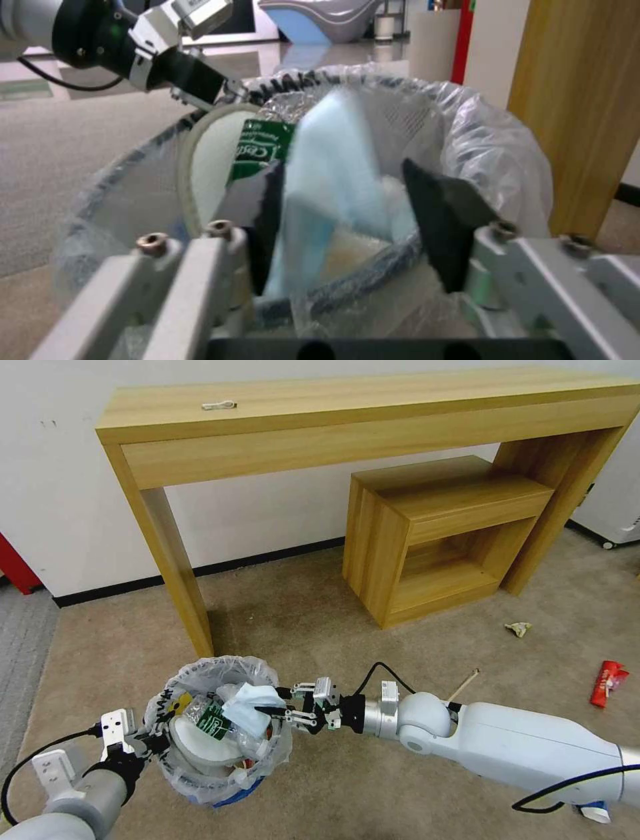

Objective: Pick up the trash bin and place the garbage on the floor into it.

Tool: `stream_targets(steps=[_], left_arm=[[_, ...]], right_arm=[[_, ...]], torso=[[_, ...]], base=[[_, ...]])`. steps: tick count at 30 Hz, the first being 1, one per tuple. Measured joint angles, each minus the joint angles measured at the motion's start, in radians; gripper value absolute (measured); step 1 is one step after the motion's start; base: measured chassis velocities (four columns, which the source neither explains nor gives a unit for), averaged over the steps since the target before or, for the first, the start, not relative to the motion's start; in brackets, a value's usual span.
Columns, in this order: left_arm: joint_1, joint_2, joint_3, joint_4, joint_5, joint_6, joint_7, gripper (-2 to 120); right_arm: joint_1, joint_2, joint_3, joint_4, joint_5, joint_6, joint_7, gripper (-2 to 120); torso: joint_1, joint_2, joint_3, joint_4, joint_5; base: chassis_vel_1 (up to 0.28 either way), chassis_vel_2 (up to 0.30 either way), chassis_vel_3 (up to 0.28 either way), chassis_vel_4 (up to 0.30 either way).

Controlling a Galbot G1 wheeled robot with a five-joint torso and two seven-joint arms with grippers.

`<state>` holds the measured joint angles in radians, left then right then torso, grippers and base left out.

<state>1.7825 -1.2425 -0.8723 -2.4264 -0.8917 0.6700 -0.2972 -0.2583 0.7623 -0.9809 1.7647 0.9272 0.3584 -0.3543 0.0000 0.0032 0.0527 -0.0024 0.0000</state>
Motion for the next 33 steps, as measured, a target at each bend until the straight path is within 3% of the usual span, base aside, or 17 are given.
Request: stream_targets(steps=[5, 11, 15, 27, 29, 31, 33], left_arm=[[0.0, -0.005, 0.002, 0.0, 0.001, 0.0, 0.0, 1], [0.012, -0.013, 0.003, -0.002, 0.006, 0.0, 0.004, 1], [0.016, -0.015, 0.003, -0.003, 0.01, 0.0, 0.008, 1], [0.025, -0.028, -0.002, -0.002, 0.021, 0.0, 0.013, 1], [0.027, -0.029, -0.004, 0.002, 0.025, -0.002, 0.015, 1], [0.027, -0.029, -0.004, 0.002, 0.025, -0.002, 0.016, 1], [0.026, -0.025, -0.006, 0.005, 0.026, -0.003, 0.019, 1]], right_arm=[[-0.01, 0.004, 0.019, 0.001, 0.0, 0.0, 0.003, 65], [-0.042, 0.026, 0.072, 0.008, -0.001, -0.002, 0.046, 90], [-0.062, 0.038, 0.112, 0.013, 0.003, -0.003, 0.061, 99], [-0.161, 0.051, 0.25, 0.018, 0.006, 0.006, 0.09, 100], [-0.213, 0.051, 0.333, 0.02, 0.006, 0.005, 0.123, 100], [-0.224, 0.05, 0.352, 0.022, 0.006, 0.004, 0.132, 100], [-0.285, 0.04, 0.463, 0.024, 0.0, -0.013, 0.2, 100]], torso=[[0.0, 0.0, 0.0, 0.0, -0.0001], [0.0, 0.0, 0.0, 0.0, 0.0], [0.0, 0.0, 0.0, 0.0001, -0.0001], [0.0, 0.0, 0.0, 0.0001, 0.0], [0.0, 0.0, 0.0, 0.0001, 0.0], [0.0, 0.0, 0.0, 0.0001, 0.0], [0.0, 0.0, 0.0, 0.0, 0.0001]], base=[[0.0, 0.0, 0.0, 0.0], [0.0, 0.0, 0.0, 0.0], [0.0, 0.0, 0.0, 0.0], [0.0, 0.0, 0.0, 0.0], [0.0, 0.0, 0.0, 0.0], [0.0, 0.0, 0.0, 0.0], [0.0, 0.0, 0.0, 0.0]])
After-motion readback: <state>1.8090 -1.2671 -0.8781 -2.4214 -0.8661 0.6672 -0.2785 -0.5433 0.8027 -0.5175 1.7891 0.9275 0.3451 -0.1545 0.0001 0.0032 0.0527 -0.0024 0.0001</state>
